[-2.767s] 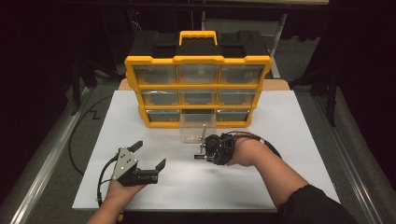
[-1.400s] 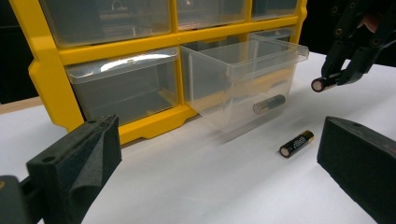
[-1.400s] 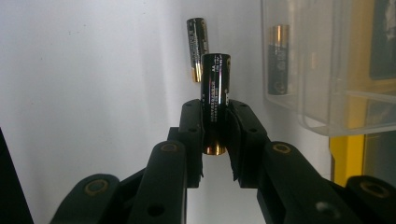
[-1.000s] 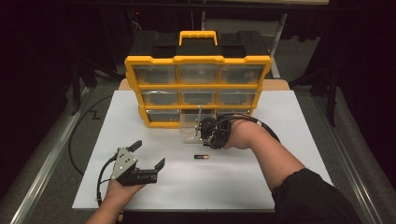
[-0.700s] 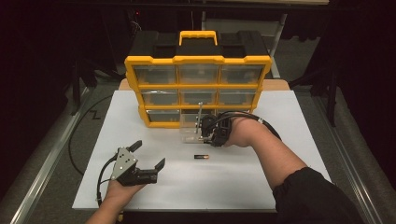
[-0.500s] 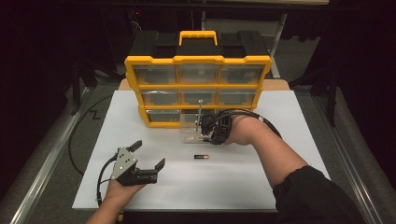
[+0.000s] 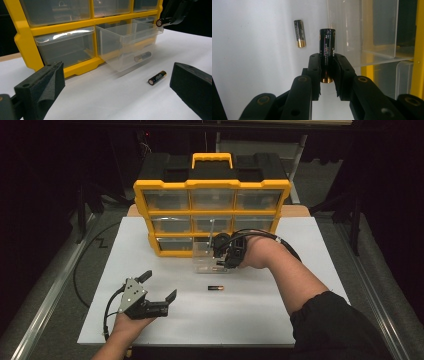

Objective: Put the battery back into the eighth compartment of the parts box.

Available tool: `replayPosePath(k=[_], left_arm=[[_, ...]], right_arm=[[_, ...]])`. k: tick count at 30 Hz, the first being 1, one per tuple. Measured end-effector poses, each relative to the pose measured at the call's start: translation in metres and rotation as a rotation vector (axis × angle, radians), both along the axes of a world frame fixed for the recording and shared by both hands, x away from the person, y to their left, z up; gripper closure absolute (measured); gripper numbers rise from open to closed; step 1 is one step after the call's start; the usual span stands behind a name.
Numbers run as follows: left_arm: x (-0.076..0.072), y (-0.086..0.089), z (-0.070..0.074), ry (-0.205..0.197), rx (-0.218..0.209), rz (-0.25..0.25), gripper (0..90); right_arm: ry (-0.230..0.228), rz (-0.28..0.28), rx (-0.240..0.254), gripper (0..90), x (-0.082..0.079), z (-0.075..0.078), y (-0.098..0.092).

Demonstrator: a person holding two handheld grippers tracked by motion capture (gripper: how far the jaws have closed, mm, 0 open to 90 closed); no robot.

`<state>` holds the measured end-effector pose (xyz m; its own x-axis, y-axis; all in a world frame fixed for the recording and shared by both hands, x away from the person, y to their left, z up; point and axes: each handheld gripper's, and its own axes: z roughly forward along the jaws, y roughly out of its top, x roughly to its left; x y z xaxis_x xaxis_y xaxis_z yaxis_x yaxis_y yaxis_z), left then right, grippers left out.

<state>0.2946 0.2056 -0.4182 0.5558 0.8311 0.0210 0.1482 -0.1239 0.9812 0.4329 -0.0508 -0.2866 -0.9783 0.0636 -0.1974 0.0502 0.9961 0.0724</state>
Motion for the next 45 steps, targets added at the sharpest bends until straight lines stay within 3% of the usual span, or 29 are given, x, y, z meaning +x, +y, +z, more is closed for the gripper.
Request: replayPosePath(k=[21,45], left_arm=[[0.0,0.0,0.0,0.0,-0.002,-0.003,0.7],[0.0,0.0,0.0,0.002,-0.008,-0.008,0.7]], right_arm=[[-0.018,-0.011,-0.001,78.6,0.01,0.009,0.006],[-0.026,-0.023,-0.005,78.6,0.029,0.001,0.016]])
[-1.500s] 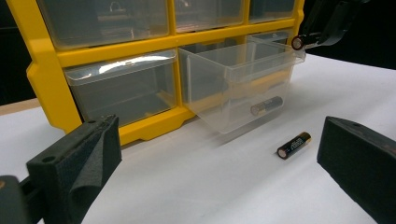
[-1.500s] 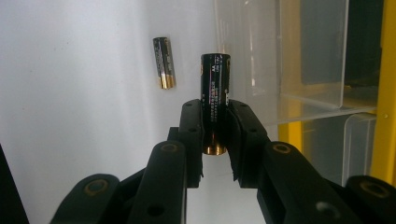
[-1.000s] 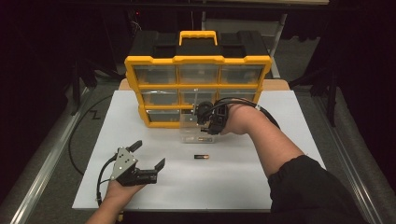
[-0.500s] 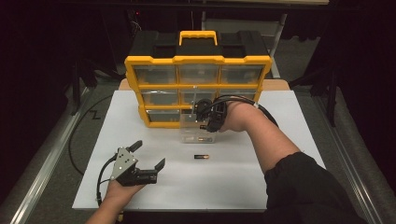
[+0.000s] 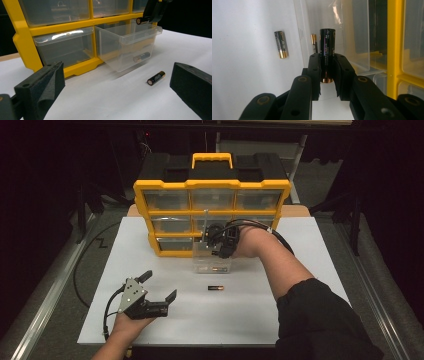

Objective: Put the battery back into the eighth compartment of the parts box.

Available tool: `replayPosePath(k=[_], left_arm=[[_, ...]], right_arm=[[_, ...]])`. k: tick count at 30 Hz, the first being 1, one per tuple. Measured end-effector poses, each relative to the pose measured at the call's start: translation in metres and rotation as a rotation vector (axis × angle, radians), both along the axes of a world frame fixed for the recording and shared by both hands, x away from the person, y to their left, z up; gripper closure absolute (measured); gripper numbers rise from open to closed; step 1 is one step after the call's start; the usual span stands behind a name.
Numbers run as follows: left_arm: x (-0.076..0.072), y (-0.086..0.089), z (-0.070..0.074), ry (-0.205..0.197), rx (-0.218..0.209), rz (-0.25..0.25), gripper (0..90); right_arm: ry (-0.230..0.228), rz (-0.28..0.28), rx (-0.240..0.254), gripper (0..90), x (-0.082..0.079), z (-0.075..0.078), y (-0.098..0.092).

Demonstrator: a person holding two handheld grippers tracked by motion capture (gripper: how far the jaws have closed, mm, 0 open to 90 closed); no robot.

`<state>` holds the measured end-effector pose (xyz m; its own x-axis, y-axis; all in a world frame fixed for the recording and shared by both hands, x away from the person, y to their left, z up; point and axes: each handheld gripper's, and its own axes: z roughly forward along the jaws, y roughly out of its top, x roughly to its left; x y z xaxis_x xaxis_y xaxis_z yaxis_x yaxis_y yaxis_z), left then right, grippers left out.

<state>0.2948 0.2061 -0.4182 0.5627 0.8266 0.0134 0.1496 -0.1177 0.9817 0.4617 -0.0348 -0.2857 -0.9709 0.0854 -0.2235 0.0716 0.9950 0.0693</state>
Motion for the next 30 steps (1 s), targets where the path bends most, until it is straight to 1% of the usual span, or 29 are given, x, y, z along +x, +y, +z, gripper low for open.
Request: replayPosePath(k=[5,6,8,11,12,13,14,16,22,24,26,28,30], left_arm=[[0.0,0.0,0.0,0.0,0.001,-0.001,0.7],[0.0,0.0,0.0,-0.001,0.0,-0.001,0.7],[0.0,0.0,0.0,0.0,0.0,-0.002,0.7],[0.0,0.0,0.0,0.0,0.0,-0.002,0.7],[0.0,0.0,0.0,0.0,0.0,-0.002,0.7],[0.0,0.0,0.0,0.001,0.0,-0.003,0.7],[0.0,0.0,0.0,0.001,0.0,-0.005,0.7],[0.0,-0.001,0.0,-0.002,0.0,-0.005,0.7],[0.0,0.0,0.0,0.0,0.0,-0.004,0.7],[0.0,0.0,0.0,0.0,0.0,-0.004,0.7],[0.0,0.0,0.0,-0.002,-0.001,-0.004,0.7],[0.0,0.0,0.0,-0.001,0.0,-0.004,0.7],[0.0,0.0,0.0,0.0,0.002,-0.004,0.7]], right_arm=[[-0.003,-0.007,-0.002,78.6,0.002,-0.001,0.001],[-0.011,-0.003,0.002,78.6,0.003,-0.001,0.001],[-0.006,-0.02,-0.001,78.6,0.003,-0.001,0.001],[-0.015,-0.006,-0.002,78.6,0.006,-0.002,0.001],[-0.014,-0.026,-0.009,78.5,0.007,-0.003,0.0],[-0.019,-0.034,-0.021,78.5,0.008,-0.004,0.0],[-0.026,-0.034,-0.025,78.5,0.009,-0.005,0.0],[-0.025,-0.039,-0.028,78.5,0.01,-0.007,0.0],[-0.024,-0.036,-0.01,78.5,0.011,-0.008,0.002],[-0.019,-0.046,-0.013,78.4,0.011,-0.008,0.002],[-0.022,-0.043,-0.016,78.2,0.011,-0.007,0.003],[-0.024,-0.045,-0.008,77.5,0.01,-0.006,0.002],[-0.012,-0.058,0.001,70.8,0.01,-0.003,0.0]])
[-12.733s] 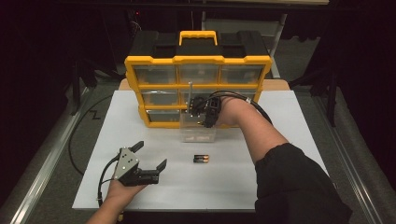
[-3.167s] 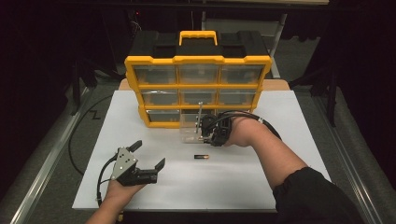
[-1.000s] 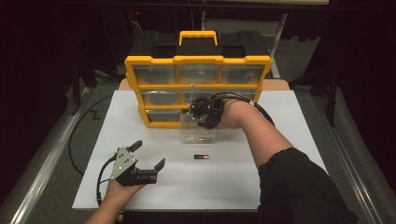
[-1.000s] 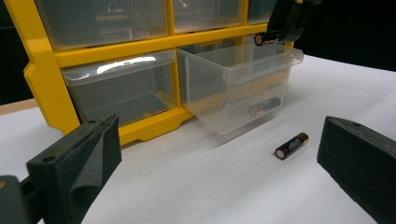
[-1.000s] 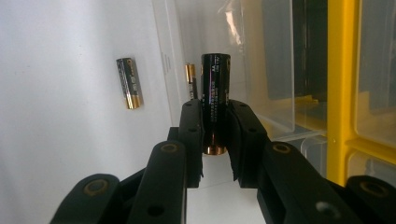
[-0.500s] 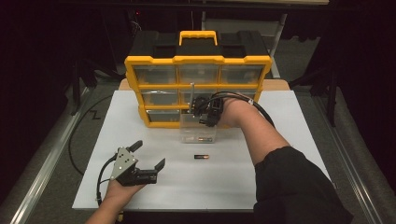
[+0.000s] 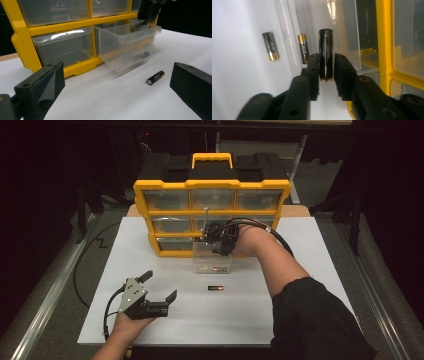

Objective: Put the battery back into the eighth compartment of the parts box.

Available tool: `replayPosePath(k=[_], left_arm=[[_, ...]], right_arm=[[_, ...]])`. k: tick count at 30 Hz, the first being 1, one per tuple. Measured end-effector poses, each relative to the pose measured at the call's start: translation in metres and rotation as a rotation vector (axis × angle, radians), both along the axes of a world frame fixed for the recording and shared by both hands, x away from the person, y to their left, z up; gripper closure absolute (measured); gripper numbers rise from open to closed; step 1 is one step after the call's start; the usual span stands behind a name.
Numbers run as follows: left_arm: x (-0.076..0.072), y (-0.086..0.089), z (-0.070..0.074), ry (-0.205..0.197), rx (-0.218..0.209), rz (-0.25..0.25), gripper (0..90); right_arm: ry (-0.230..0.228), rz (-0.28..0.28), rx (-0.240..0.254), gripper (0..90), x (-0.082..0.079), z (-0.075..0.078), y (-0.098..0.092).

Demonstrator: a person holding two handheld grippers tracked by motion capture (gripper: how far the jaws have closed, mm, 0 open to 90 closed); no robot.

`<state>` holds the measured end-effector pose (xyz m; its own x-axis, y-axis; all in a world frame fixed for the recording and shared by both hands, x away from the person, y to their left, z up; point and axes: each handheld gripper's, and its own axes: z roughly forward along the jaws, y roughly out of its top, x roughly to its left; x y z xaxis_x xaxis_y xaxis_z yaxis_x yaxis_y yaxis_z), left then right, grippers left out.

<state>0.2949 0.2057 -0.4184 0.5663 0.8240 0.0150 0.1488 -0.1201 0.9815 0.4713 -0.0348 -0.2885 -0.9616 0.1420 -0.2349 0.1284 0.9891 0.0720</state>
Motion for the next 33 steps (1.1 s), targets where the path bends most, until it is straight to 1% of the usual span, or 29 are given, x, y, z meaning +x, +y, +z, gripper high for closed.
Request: replayPosePath(k=[2,4,6,7,8,18,25,28,29,33], left_arm=[[0.0,0.0,0.0,0.0,0.0,0.001,0.7],[0.0,0.0,0.0,0.0,0.002,0.0,0.7],[0.0,-0.001,0.0,-0.001,0.001,0.001,0.7],[0.0,-0.001,0.0,-0.001,0.002,0.001,0.7],[0.0,-0.001,0.0,-0.001,0.001,0.001,0.7],[0.0,-0.001,-0.001,0.001,0.008,0.001,0.7],[0.0,-0.001,-0.001,0.0,0.008,0.002,0.7],[0.0,-0.001,-0.001,-0.001,0.007,0.003,0.7],[0.0,-0.001,-0.001,-0.001,0.007,0.003,0.7],[0.0,-0.001,-0.001,-0.002,0.006,0.003,0.7]], right_arm=[[0.0,-0.014,0.01,63.6,-0.002,0.003,-0.002],[0.005,-0.011,0.024,60.3,-0.004,0.006,-0.004],[0.002,-0.01,0.021,57.6,-0.009,0.007,-0.006],[0.004,-0.01,0.029,56.8,-0.012,0.007,-0.007],[0.001,-0.007,0.022,56.4,-0.014,0.008,-0.008],[0.003,-0.003,0.03,54.2,-0.031,0.006,-0.019],[0.022,0.003,0.027,53.2,-0.043,-0.001,-0.024],[0.021,0.013,0.031,52.7,-0.045,-0.005,-0.025],[0.027,0.007,0.024,52.6,-0.047,-0.006,-0.026],[0.027,0.011,0.031,51.9,-0.05,-0.01,-0.027]])
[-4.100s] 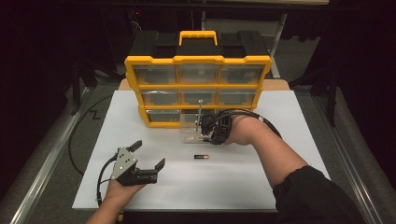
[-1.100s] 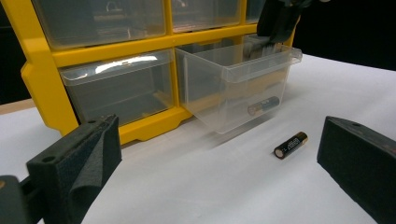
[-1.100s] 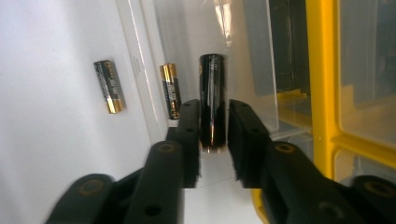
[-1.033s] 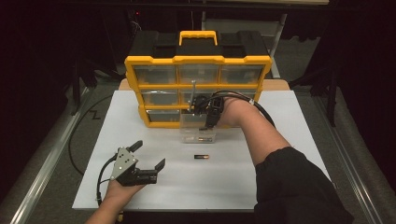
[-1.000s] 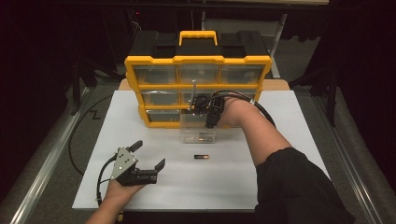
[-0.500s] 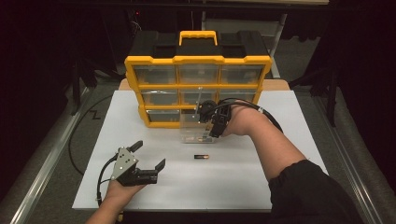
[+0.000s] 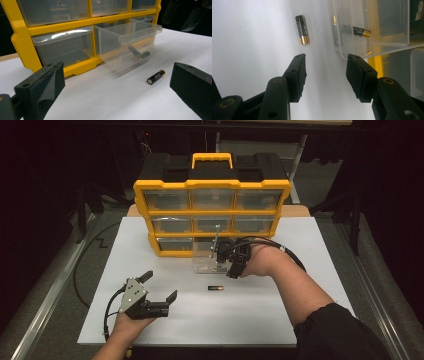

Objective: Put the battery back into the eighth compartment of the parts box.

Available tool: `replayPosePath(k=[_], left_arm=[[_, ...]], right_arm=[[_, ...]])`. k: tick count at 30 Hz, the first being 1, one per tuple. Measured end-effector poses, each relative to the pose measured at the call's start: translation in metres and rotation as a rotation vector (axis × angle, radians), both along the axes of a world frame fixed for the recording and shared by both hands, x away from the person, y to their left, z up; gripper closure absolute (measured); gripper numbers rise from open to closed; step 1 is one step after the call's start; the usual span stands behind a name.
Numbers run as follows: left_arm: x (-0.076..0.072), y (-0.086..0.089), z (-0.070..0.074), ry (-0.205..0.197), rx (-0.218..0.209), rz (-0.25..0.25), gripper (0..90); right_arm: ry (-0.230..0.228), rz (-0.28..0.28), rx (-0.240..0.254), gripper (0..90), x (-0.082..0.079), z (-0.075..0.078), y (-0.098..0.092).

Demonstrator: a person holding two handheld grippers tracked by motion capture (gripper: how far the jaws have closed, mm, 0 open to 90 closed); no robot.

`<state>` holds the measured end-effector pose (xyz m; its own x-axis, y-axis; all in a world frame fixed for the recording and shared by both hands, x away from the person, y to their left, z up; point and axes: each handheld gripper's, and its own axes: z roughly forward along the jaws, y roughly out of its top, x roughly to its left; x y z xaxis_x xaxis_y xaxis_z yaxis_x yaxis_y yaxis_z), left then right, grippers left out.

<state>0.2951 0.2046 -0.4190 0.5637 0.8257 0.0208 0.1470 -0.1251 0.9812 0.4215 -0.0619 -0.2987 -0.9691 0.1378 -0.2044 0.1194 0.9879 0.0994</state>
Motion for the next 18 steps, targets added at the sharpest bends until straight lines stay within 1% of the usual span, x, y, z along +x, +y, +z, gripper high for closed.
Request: replayPosePath(k=[4,5,6,9,10,11,12,15,16,17,18], left_arm=[[0.0,0.0,0.0,0.001,0.001,0.001,0.7],[0.0,0.0,0.0,0.002,0.004,0.0,0.7],[0.0,0.0,0.0,0.001,0.002,0.001,0.7],[0.0,0.0,0.0,0.001,0.001,0.001,0.7],[0.0,0.0,0.0,0.001,0.0,0.001,0.7],[0.0,0.0,0.0,0.0,-0.001,0.002,0.7],[0.0,0.0,0.0,0.001,0.0,0.0,0.7],[0.0,0.0,0.0,0.001,0.001,-0.001,0.7],[0.0,0.0,0.0,0.001,0.001,-0.001,0.7],[0.0,0.0,0.0,0.001,0.002,-0.001,0.7],[0.0,0.0,0.0,0.002,0.002,-0.001,0.7]], right_arm=[[0.009,-0.003,-0.003,51.9,-0.002,-0.003,-0.001],[0.013,-0.011,-0.012,51.9,-0.003,-0.003,-0.001],[0.012,0.0,-0.007,51.9,-0.003,-0.004,-0.002],[0.015,-0.007,-0.003,51.9,-0.004,-0.005,-0.002],[0.014,-0.004,-0.009,51.7,-0.005,-0.006,-0.002],[0.022,-0.011,-0.01,51.7,-0.006,-0.007,-0.002],[0.019,0.001,-0.007,51.6,-0.005,-0.008,-0.003],[0.029,-0.007,-0.012,51.4,-0.006,-0.012,-0.004],[0.035,-0.021,-0.017,51.3,-0.008,-0.013,-0.004],[0.03,0.0,-0.019,51.1,-0.007,-0.015,-0.004],[0.032,0.003,-0.023,50.8,-0.007,-0.016,-0.004]])
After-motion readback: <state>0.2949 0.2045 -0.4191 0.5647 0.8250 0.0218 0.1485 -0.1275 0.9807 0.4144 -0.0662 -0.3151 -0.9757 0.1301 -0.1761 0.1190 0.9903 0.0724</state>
